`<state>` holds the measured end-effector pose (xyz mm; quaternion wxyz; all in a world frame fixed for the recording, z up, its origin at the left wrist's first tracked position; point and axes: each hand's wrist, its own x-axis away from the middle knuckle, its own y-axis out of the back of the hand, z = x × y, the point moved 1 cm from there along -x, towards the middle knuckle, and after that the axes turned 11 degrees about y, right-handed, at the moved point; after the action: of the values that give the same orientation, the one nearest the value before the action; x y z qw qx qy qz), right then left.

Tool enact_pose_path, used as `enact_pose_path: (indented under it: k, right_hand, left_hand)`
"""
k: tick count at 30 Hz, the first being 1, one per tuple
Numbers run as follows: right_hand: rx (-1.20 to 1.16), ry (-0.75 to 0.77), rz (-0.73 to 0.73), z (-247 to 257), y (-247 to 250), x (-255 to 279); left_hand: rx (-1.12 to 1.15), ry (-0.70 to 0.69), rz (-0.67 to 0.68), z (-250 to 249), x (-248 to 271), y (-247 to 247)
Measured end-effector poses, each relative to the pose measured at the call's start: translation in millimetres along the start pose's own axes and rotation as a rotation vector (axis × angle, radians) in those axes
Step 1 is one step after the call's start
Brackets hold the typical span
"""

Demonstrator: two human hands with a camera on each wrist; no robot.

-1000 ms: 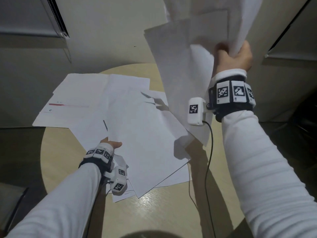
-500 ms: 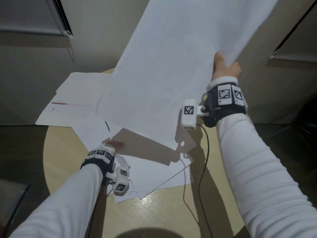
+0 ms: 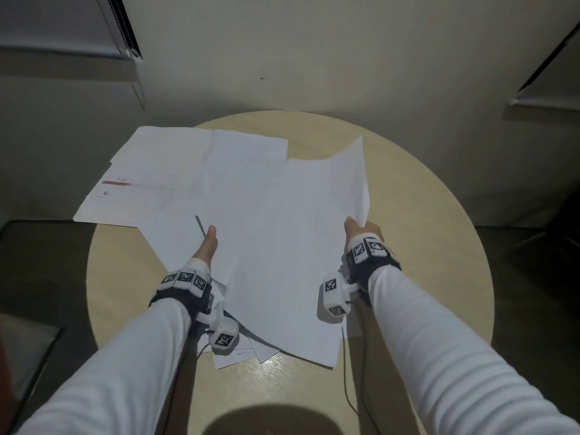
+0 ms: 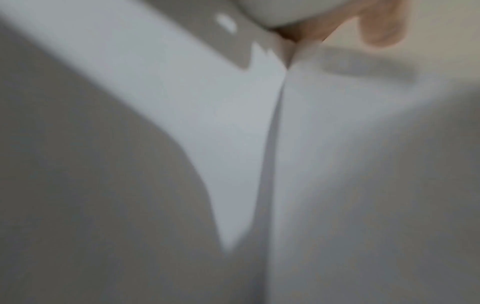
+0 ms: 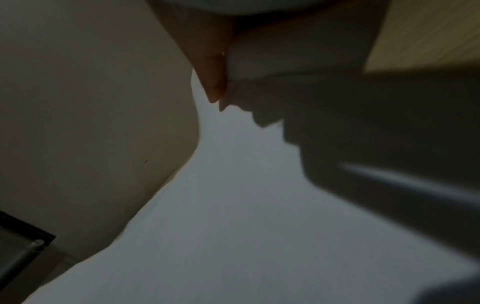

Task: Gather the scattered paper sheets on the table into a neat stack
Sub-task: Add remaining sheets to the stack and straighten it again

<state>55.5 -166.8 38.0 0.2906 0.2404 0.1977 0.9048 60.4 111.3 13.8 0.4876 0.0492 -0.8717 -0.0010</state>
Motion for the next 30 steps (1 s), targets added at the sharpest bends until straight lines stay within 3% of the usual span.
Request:
enact_pose_path:
  k: [2, 5, 9, 11, 14, 18, 23, 26, 30]
  right_hand:
    - [-0.015, -0.006, 0.007, -8, -4, -3]
    - [-0.001, -0.015, 0.041, -12, -3, -11]
    - [0.003, 0.015, -0.053, -17, 9, -14]
    - [0.008, -0.036, -0.039, -20, 14, -9]
    - [0.048, -0.08, 0.084, -21, 11, -2]
    - [-0.087, -0.134, 0.239, -18, -2, 5]
    - [-0.03, 0.041, 0.084, -18, 1, -3]
    - [0.053, 0.017, 0.066, -27, 12, -8]
    - [0.161, -0.022, 0.331, -43, 12, -2]
  left_hand:
    - [-0.074, -0.051, 0.132, 7, -17, 1]
    - [-0.065, -0.102, 0.201, 13, -30, 4]
    - [-0.197, -0.129, 0.018, 15, -41, 6]
    - [-0.209, -0.155, 0.026, 14, -42, 7]
    - [-0.032, -0.098, 0.121, 13, -41, 4]
    - [-0.271, -0.152, -0.002, 11, -38, 2]
    - [-0.415, -0.17, -0.054, 11, -43, 9]
    - [-0.398, -0.18, -0.081, 11, -45, 5]
    - [-0.346, -0.185, -0.094, 12, -47, 5]
